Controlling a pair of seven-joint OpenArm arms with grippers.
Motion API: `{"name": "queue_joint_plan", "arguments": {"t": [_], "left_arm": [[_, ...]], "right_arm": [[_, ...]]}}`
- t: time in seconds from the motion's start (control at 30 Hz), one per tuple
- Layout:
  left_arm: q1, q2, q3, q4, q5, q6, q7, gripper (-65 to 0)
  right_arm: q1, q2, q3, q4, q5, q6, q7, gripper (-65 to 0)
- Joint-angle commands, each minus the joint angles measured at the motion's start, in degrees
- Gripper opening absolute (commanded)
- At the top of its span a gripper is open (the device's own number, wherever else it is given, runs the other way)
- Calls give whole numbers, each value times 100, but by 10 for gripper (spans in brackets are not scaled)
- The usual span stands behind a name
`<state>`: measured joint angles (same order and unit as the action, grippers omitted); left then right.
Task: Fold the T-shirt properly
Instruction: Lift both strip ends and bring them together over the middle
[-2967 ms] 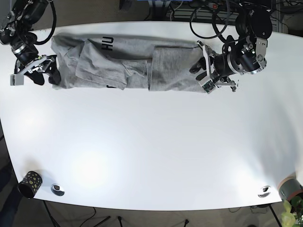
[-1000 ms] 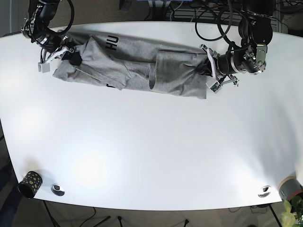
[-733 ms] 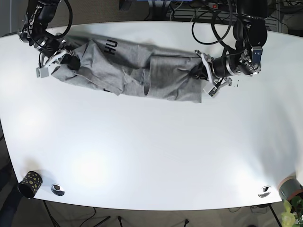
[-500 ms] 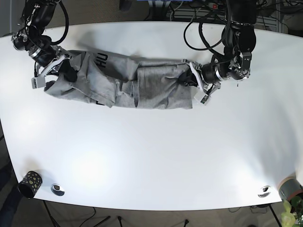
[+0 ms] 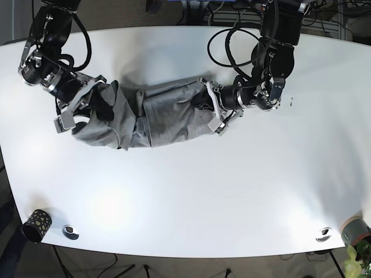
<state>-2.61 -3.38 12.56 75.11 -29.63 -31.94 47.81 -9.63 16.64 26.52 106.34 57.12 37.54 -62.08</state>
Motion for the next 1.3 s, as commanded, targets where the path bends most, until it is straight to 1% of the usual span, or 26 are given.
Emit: {"name": "queue_joint_plan", "arguments": {"t": [0.0, 0.1, 0.2, 0.33, 0.5, 0.73, 1.03, 1.17, 1.27], "left_arm": [[19, -97, -12, 1, 259, 60, 296, -650], [19, -344, -38, 1, 251, 34, 296, -650], [-51, -625, -38, 10, 251, 25, 296, -650], [-148, -862, -21, 54, 242, 25, 322, -650], [-306, -1091, -38, 45, 233, 25, 322, -650], [-367, -1091, -12, 45, 251, 25, 322, -650], [-376, -1065, -12, 10, 251, 25, 322, -650], [-385, -1065, -12, 36, 233, 25, 322, -650], [-385, -1065, -21, 36, 233, 25, 322, -650]], "right_arm": [[229, 81, -63, 139, -82, 31, 156, -650], [475, 81, -336, 157, -644, 75, 156, -650], [607, 89, -556, 157, -961, 75, 156, -650], [607, 265, -916, 280, -1022, 83, 156, -650], [747, 230, -1391, 420, -1057, 83, 156, -650], [967, -236, -1716, 385, -1110, 83, 156, -650], [1328, -851, -2437, 341, -2147, 83, 173, -650], [1477, -1018, -2569, 69, -2341, 83, 305, -650], [1565, -1045, -2789, -274, -2350, 83, 507, -650]]}}
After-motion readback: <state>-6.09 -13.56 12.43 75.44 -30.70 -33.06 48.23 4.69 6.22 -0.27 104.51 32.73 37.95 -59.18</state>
